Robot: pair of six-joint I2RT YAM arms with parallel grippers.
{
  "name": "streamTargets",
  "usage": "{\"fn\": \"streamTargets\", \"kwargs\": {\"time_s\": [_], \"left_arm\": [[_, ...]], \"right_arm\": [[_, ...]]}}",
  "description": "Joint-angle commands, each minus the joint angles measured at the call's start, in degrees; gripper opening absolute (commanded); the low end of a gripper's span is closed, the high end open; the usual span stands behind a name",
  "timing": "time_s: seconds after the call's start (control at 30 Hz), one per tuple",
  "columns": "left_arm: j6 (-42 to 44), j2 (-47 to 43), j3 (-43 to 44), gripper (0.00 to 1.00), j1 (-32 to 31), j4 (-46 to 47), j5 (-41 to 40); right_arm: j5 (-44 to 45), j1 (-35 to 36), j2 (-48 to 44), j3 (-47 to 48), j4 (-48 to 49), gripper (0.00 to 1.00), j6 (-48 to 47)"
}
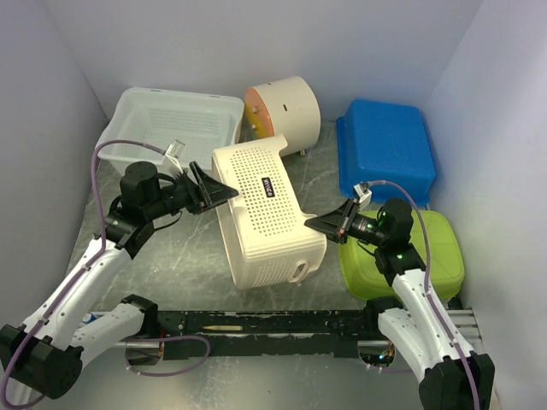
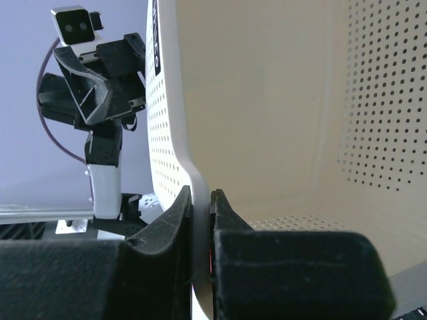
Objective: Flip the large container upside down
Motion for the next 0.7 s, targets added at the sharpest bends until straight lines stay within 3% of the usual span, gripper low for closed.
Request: {"fn": "streamTargets", "kwargs": {"time_s": [0.0, 0.43, 0.53, 0.67], "left_arm": [[-6.7, 1.1, -0.4, 0.74, -5.0, 13.3, 6.6], [-5.9, 15.4, 9.7, 0.75, -19.7, 22.8, 0.2], [-5.8, 18.2, 11.2, 0.74, -22.6, 24.8, -0.6], [-4.9, 19.7, 13.4, 0.75, -24.2, 24.3, -1.5]], "right_arm": [[4.1, -0.4, 4.6, -6.9, -9.0, 0.00, -3.7], [-2.4, -4.3, 5.4, -13.4, -3.1, 0.00, 1.8], [-1.1, -4.7, 4.5, -12.6, -8.3, 0.00, -1.3], [2.4, -5.1, 4.2, -8.8, -18.7, 0.08, -8.0]]}}
